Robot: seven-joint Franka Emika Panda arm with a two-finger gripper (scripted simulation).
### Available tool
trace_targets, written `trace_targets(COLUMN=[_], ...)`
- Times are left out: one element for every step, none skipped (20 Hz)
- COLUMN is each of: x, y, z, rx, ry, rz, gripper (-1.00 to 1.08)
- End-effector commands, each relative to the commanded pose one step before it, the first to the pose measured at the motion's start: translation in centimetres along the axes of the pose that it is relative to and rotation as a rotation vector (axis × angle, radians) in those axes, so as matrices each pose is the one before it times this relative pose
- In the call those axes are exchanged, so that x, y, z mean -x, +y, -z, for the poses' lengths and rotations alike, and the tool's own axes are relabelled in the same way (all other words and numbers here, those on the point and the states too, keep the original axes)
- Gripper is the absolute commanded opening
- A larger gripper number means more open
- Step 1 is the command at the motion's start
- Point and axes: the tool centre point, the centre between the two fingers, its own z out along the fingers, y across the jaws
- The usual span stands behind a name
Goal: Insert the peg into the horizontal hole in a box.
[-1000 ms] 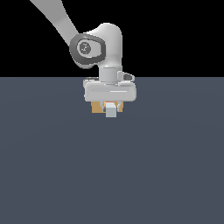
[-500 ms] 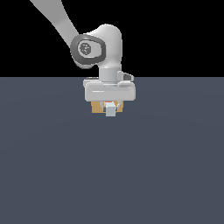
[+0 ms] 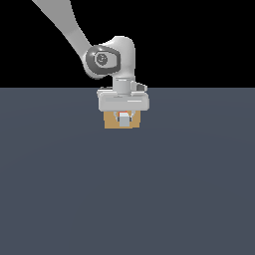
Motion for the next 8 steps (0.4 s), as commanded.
trace_targets(x=[-1.32, -0.347, -0.262, -0.176, -0.089, -0.002, 0.073, 0.038], y=[0.119, 0.015, 0.019, 0.024, 0.03, 0.035, 0.036, 0.012], z=[0.153, -0.001, -0.001, -0.001, 0.0, 0.0, 0.0, 0.0], rx=[0.00301, 0.0, 0.0, 0.0, 0.0, 0.0, 0.0, 0.0], ry=[0.00038, 0.0, 0.0, 0.0, 0.0, 0.0, 0.0, 0.0], rz=[-0.00171, 0.0, 0.0, 0.0, 0.0, 0.0, 0.0, 0.0], gripper=[-1.0, -1.0, -1.0, -1.0, -1.0, -1.0, -1.0, -1.0])
